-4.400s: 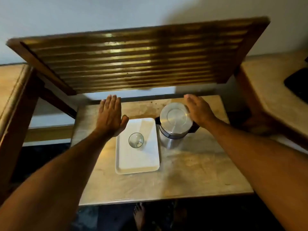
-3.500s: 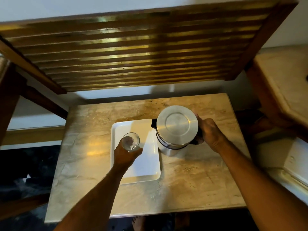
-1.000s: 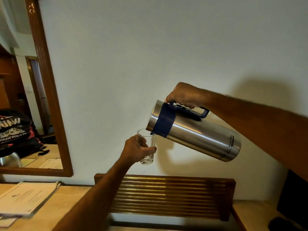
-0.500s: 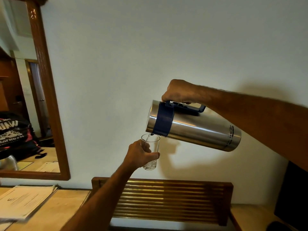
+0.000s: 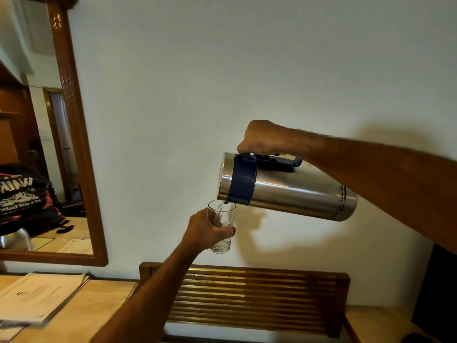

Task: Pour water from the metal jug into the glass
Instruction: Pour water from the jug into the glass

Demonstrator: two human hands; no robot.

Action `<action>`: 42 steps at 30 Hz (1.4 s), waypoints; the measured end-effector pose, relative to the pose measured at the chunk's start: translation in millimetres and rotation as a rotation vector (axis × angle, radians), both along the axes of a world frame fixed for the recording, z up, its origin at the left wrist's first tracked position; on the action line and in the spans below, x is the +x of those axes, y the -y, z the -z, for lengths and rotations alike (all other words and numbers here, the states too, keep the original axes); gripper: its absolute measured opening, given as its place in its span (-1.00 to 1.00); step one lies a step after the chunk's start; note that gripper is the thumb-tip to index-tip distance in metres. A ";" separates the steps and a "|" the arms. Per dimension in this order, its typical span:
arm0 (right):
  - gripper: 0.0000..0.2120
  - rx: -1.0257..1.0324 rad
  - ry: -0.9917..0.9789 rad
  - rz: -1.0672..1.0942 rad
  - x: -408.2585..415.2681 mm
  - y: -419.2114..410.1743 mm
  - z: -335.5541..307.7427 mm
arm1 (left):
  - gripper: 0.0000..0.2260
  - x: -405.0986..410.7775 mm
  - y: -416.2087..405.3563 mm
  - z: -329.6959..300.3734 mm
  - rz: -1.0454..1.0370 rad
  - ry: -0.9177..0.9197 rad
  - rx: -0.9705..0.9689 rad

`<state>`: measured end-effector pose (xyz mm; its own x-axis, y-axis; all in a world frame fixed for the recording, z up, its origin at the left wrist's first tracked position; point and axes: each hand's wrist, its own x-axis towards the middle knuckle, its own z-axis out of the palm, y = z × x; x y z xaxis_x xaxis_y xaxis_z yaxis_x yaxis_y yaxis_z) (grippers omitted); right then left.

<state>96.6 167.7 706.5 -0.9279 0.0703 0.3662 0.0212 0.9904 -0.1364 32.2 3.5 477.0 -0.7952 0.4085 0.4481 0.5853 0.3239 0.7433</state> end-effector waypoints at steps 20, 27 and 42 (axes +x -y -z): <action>-0.73 -0.036 -0.016 0.020 3.9 -2.7 -2.6 | -0.64 1.9 -3.6 -7.0 -0.002 0.015 -0.051; -0.74 -0.061 -0.017 0.028 7.2 -5.9 -4.0 | -0.68 6.2 -4.9 -5.4 0.017 0.031 -0.058; -0.83 -0.621 -0.054 0.005 34.3 -44.1 22.6 | -0.68 11.3 1.3 -13.5 0.011 0.010 -0.021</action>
<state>130.9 211.8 683.9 -0.9083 0.2894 0.3021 0.0023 0.7257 -0.6880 43.4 2.2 490.5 -0.7949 0.4265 0.4317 0.5816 0.3327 0.7423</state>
